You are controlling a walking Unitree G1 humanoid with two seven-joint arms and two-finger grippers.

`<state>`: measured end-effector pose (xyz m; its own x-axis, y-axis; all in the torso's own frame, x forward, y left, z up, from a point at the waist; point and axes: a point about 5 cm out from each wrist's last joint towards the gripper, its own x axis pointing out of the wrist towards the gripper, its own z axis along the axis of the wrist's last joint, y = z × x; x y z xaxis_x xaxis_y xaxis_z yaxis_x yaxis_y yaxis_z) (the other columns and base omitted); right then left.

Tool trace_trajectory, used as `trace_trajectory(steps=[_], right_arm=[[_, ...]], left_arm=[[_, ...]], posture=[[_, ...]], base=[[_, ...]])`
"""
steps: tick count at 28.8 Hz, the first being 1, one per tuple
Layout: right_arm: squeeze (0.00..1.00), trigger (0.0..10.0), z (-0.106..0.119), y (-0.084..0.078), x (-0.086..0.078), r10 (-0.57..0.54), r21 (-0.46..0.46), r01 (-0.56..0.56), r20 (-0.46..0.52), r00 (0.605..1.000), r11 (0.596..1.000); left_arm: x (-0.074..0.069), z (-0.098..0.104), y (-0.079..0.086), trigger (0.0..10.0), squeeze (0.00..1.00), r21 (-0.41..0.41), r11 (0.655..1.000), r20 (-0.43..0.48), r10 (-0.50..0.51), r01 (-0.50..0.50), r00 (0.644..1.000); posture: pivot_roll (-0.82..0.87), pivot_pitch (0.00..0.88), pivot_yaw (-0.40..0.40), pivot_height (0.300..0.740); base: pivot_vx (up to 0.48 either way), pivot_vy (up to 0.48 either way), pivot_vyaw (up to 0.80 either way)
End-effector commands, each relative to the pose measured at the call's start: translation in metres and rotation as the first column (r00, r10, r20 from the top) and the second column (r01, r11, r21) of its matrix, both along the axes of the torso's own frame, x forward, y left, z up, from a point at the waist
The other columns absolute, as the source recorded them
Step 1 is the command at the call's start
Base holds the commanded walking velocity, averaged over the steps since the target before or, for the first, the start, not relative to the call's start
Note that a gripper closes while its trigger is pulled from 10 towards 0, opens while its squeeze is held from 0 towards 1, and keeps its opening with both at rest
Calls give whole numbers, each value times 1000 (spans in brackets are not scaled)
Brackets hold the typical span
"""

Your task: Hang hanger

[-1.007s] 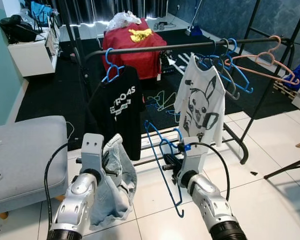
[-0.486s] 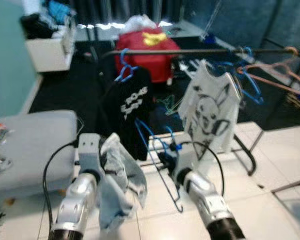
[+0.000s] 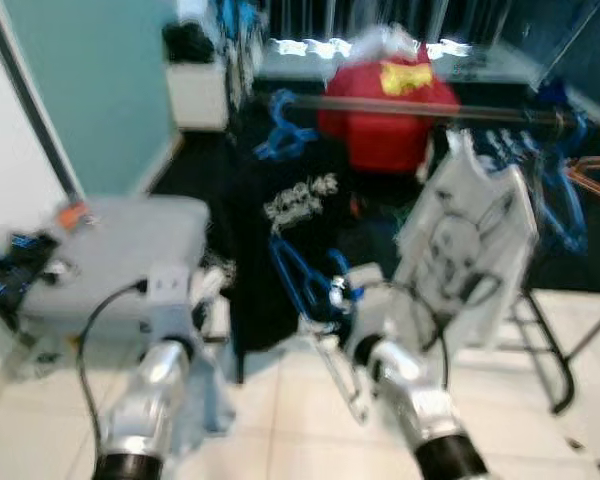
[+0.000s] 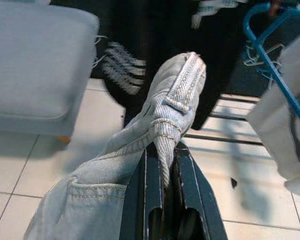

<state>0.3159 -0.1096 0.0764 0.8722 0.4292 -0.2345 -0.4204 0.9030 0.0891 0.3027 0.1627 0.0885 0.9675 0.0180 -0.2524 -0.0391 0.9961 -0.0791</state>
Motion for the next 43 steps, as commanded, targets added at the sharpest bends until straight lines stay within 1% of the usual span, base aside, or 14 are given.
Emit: trace_trajectory(steps=[1,10,24,26,28,31,33,35,38,39,40,41,42,43], right_arm=[[0,10000,-2,-2,0,-14,7,14,-19,1000,1000],[0,10000,2,-4,2,-39,29,39,3,999,999],[0,10000,6,-9,5,-91,43,90,31,995,995],[0,10000,5,-9,4,-101,50,100,29,994,994],[0,10000,4,-9,3,-102,53,100,28,994,994],[0,10000,5,-7,4,-95,46,93,36,995,995],[0,10000,7,-7,6,-92,10,92,51,994,996],[0,10000,6,-11,7,-105,-28,106,51,993,994],[0,10000,5,-15,6,-97,-38,99,57,994,994],[0,10000,5,-16,4,-65,-44,68,64,996,997],[0,10000,5,-16,4,-65,-44,68,64,996,997],[0,10000,5,-17,3,-43,-48,46,68,997,998],[0,10000,4,-18,-1,41,-51,-39,37,998,998],[0,10000,4,-18,-1,41,-51,-39,37,998,998]], left_arm=[[2,3,0,10000,0,-12,1000,8,-5,5,1000],[1,3,2,10000,0,-4,1000,1,6,-6,1000],[2,5,-1,10000,0,18,999,9,-29,29,1000],[2,7,0,10000,0,30,999,25,-27,26,999],[2,8,-1,10000,0,15,999,43,-29,28,999],[2,8,-1,10000,0,15,999,37,-45,45,998],[2,4,-1,10000,0,27,999,7,-46,45,999],[3,4,0,10000,0,43,999,8,-31,31,999],[5,8,1,10000,0,62,998,49,-31,28,998],[7,13,1,10000,0,72,996,78,-50,44,996],[7,13,1,10000,0,72,996,78,-50,44,996],[9,15,1,10000,0,80,995,96,-64,56,993],[11,20,1,10000,0,103,990,114,-111,99,987],[11,20,1,10000,0,103,990,114,-111,99,987]], posture=[[37,0,7,740],[40,0,6,740],[40,0,16,740],[40,0,16,740],[40,0,16,740],[31,0,21,740],[26,0,23,740],[22,0,21,740],[24,0,16,740],[26,0,11,740],[26,0,11,740],[26,0,11,740],[26,0,14,740],[26,0,14,740]], base=[[0,480,0],[0,480,0],[0,0,0],[0,0,0],[0,375,0],[0,480,0],[0,0,0],[0,0,0],[0,0,0],[0,0,0],[0,0,0],[0,0,0],[0,0,0],[0,0,0]])
